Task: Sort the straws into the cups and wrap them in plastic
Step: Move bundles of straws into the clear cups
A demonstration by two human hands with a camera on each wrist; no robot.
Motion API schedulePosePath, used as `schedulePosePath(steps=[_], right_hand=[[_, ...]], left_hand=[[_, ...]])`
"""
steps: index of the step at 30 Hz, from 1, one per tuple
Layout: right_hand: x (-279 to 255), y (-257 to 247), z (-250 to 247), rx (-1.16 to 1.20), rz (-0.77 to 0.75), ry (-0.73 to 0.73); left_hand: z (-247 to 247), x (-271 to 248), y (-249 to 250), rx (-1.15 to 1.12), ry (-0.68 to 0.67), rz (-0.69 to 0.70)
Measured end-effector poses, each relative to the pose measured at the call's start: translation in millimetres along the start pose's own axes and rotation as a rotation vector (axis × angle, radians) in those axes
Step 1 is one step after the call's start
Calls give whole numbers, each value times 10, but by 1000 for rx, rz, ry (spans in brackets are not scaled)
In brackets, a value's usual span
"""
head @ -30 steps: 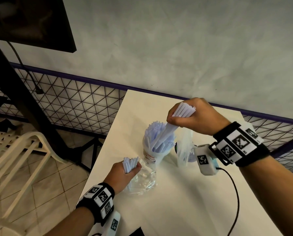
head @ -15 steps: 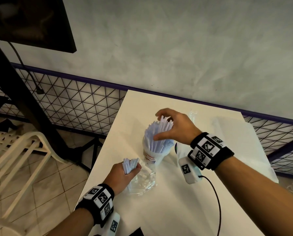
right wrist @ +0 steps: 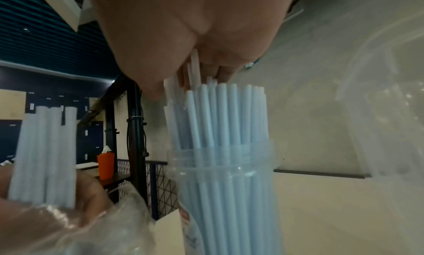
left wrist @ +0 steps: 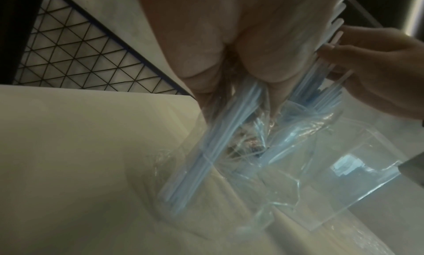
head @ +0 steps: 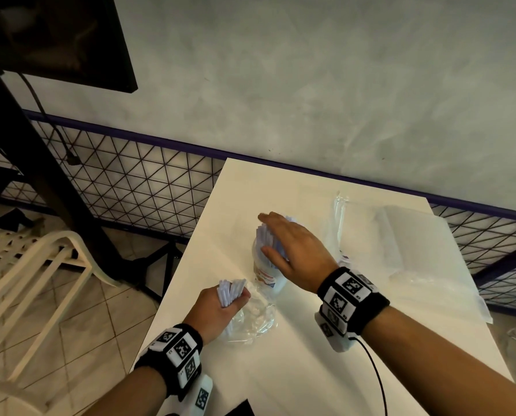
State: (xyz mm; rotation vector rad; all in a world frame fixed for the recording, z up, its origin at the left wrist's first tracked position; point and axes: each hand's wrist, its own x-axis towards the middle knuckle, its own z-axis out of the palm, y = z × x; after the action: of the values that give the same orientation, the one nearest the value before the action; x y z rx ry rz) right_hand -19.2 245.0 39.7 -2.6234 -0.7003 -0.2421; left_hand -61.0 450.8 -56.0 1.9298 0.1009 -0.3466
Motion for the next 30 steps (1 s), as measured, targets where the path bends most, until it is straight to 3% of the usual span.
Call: schedulePosePath(steps=[3,7,14,18,21,23,26,30], right_hand=[[28,-23,-14,-37,-58,64],[-32,21,123,-196,-146,16],[-156,113,256,-349,-65,-56],[-153,1,178,-381,-13,-2],[-181,-263,45,-170,-154,86],[-223,-446,34,118,-177,22],[-254,-553,178,388,20,-152],[-247,-535,398,565,227,-154]], left_hand=[[4,7,2,-2,3,1],[5,-2,18,13,7,8],[-2,-24,15,6,7,9],[6,-4,-9,-10,3,20],[7,5,-31,-18,5,35],[-2,-8,-37,-12,-24,63],[-4,-43,3,5,-86,109],[46,-70,16,-16,-101,109]])
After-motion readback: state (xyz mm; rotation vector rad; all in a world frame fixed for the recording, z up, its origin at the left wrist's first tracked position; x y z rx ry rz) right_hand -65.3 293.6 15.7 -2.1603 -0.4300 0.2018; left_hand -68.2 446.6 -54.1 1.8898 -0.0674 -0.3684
